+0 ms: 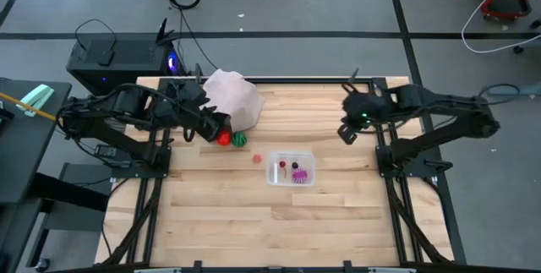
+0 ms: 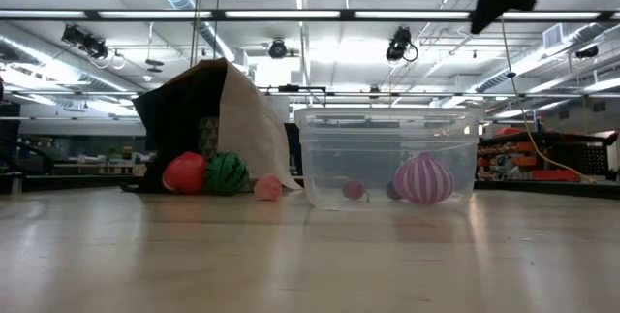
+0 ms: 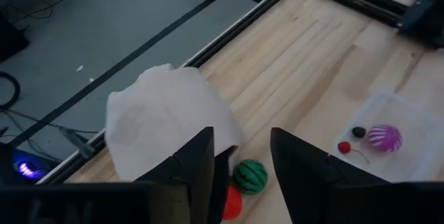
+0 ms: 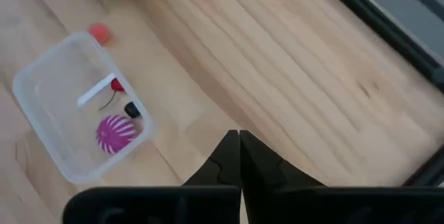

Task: Pick and placing Produce into tupperware
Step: Put the peach into the transparent bin

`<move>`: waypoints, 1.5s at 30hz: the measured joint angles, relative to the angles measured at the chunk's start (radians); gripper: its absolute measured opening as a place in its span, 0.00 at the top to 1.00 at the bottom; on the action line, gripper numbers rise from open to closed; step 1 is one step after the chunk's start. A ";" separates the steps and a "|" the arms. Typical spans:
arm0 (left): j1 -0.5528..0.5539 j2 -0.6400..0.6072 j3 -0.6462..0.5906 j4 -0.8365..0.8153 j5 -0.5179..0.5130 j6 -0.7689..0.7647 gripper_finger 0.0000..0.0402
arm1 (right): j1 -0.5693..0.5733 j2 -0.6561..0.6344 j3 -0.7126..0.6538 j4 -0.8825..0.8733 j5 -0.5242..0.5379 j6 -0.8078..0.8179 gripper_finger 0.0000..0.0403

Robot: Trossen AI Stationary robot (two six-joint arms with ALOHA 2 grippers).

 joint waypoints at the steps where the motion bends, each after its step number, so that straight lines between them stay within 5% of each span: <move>1: -0.013 0.011 0.000 0.000 0.001 0.000 0.62 | 0.002 -0.025 -0.030 0.011 0.000 0.023 0.99; 7: -0.105 0.139 0.000 0.120 0.032 0.114 0.62 | 0.035 -0.138 -0.170 0.071 -0.001 0.107 0.96; 15: -0.097 0.364 0.000 0.489 0.260 0.439 0.63 | 0.109 -0.161 -0.216 0.079 -0.008 0.107 0.97; 21: -0.021 0.468 0.006 0.285 0.509 0.432 0.63 | 0.183 -0.163 -0.216 0.057 -0.007 0.100 0.97; 25: 0.008 0.492 0.041 0.154 0.487 0.559 0.63 | 0.238 -0.162 -0.216 0.034 0.014 0.096 0.97; 31: 0.015 0.498 0.042 0.191 0.467 0.850 0.62 | 0.306 -0.162 -0.216 0.006 0.054 0.110 0.97; 40: 0.015 0.496 -0.045 0.327 0.449 0.600 0.66 | 0.412 -0.179 -0.322 -0.010 0.119 0.263 0.97; 45: -0.046 0.449 -0.165 0.487 0.339 0.439 0.71 | 0.480 -0.192 -0.445 0.005 0.083 0.390 0.97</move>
